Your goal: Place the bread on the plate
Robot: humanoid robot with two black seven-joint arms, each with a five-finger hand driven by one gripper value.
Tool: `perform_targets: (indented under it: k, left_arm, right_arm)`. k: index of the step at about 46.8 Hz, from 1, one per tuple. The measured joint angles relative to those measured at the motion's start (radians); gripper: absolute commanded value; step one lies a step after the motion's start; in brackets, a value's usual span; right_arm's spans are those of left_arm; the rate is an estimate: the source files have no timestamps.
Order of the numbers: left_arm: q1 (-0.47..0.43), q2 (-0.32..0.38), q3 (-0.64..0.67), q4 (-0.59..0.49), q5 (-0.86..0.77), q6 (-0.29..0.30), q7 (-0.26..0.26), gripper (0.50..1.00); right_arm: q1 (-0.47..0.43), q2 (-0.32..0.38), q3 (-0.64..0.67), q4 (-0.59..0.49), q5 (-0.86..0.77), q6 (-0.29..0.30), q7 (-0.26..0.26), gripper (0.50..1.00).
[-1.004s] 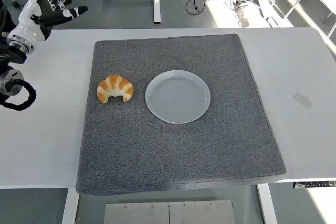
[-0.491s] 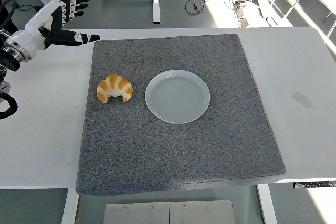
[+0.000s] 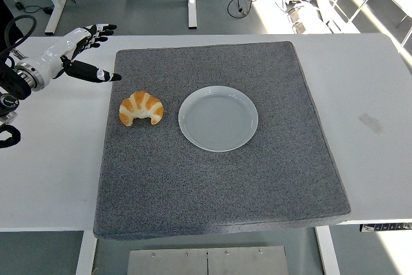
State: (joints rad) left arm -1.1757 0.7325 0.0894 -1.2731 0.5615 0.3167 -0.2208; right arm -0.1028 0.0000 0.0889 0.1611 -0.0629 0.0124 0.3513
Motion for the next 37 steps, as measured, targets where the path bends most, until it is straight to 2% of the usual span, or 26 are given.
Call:
perform_targets:
  k: [5,8,17,25,37]
  left_arm:
    - [-0.005,0.006,0.025,-0.045,0.037,0.064,0.003,0.946]
    - [-0.007,0.009,0.040,-0.065,0.054,0.082,0.003,0.957]
    - [-0.016,0.034,0.100,-0.112,0.097,0.090,0.006,0.969]
    - [-0.034,0.034,0.158,-0.113,0.104,0.090,0.056,0.969]
    - [-0.035,-0.008,0.168,-0.103,0.125,0.089,0.072,0.969]
  right_arm:
    - [0.000,0.000,0.000,0.000,0.000,0.000,0.000,1.000]
    - [0.000,0.000,0.000,0.000,0.000,0.000,0.000,1.000]
    - [0.000,0.000,0.000,0.000,0.000,0.000,0.000,1.000]
    - [0.000,0.000,0.000,0.000,0.000,0.000,0.000,1.000]
    - [0.000,0.000,0.000,0.000,0.000,0.000,0.000,1.000]
